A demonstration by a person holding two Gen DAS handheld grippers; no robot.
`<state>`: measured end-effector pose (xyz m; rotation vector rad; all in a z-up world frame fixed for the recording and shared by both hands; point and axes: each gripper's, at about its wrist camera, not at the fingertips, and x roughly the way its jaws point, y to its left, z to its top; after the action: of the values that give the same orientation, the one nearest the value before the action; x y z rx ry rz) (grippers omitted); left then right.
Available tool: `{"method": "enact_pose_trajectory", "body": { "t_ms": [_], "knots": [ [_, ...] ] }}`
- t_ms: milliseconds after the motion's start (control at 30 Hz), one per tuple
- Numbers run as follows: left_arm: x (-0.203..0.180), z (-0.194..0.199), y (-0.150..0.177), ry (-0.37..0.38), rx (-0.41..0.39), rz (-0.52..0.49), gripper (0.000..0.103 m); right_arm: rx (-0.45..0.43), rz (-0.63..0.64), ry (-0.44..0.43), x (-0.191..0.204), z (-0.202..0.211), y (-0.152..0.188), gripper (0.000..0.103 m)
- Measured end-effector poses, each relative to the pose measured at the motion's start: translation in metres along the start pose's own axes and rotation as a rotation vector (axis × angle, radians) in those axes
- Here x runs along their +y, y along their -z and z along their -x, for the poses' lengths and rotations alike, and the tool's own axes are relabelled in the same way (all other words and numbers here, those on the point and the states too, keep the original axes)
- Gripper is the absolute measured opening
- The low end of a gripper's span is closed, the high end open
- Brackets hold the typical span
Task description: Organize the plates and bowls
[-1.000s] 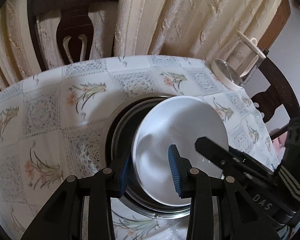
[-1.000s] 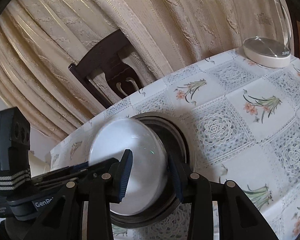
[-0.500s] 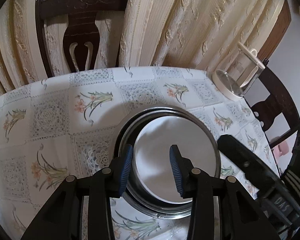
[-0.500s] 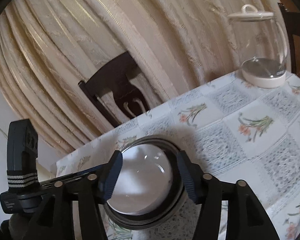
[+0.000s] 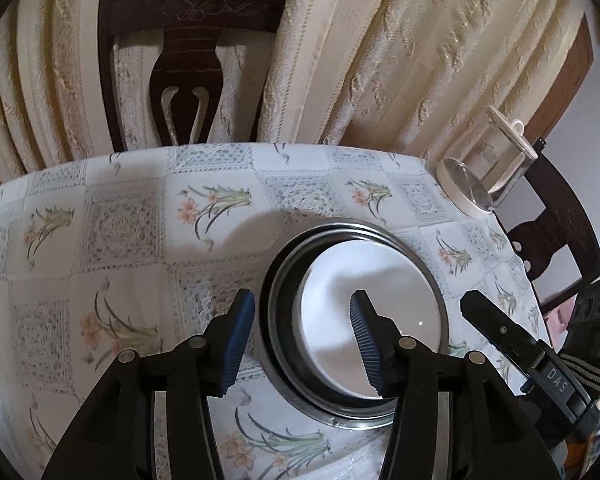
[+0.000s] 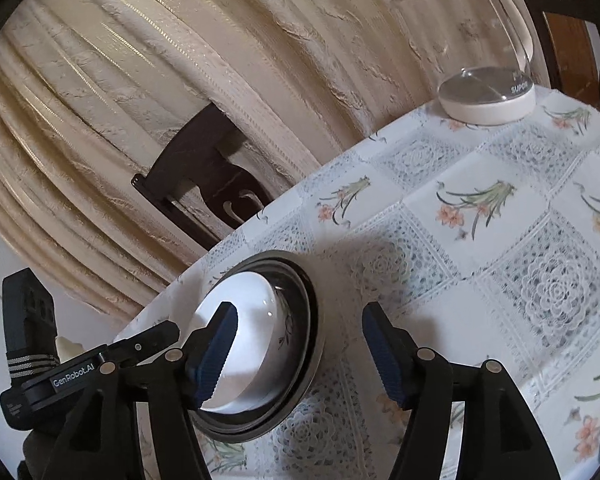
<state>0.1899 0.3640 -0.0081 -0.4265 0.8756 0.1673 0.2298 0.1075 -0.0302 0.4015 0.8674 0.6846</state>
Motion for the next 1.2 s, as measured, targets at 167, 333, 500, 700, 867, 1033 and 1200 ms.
{"method": "enact_pose_trajectory", "body": {
  "t_ms": [167, 333, 500, 700, 867, 1033, 1200],
  "knots": [
    [0.003, -0.005, 0.003, 0.019, 0.008, 0.011, 0.053, 0.021, 0.007, -0.011, 0.002, -0.006, 0.005, 0.068],
    [0.005, -0.011, 0.006, 0.016, 0.022, 0.016, 0.053, 0.04, 0.013, -0.018, 0.005, -0.012, 0.008, 0.068],
    [0.007, -0.017, 0.006, 0.011, 0.023, 0.023, 0.053, 0.053, 0.021, -0.017, 0.007, -0.017, 0.01, 0.068],
    [0.006, -0.03, 0.01, 0.007, 0.051, 0.016, 0.054, 0.072, 0.044, -0.014, 0.012, -0.023, 0.013, 0.068],
    [0.005, -0.038, 0.012, 0.014, 0.065, 0.006, 0.053, 0.085, 0.066, -0.002, 0.012, -0.031, 0.016, 0.068],
    [0.005, -0.04, 0.013, 0.003, 0.056, -0.018, 0.048, 0.1, 0.102, 0.009, 0.013, -0.036, 0.018, 0.054],
    [0.007, -0.04, 0.014, 0.0, 0.046, -0.018, 0.044, 0.091, 0.127, 0.028, 0.016, -0.036, 0.019, 0.053]
  ]
}}
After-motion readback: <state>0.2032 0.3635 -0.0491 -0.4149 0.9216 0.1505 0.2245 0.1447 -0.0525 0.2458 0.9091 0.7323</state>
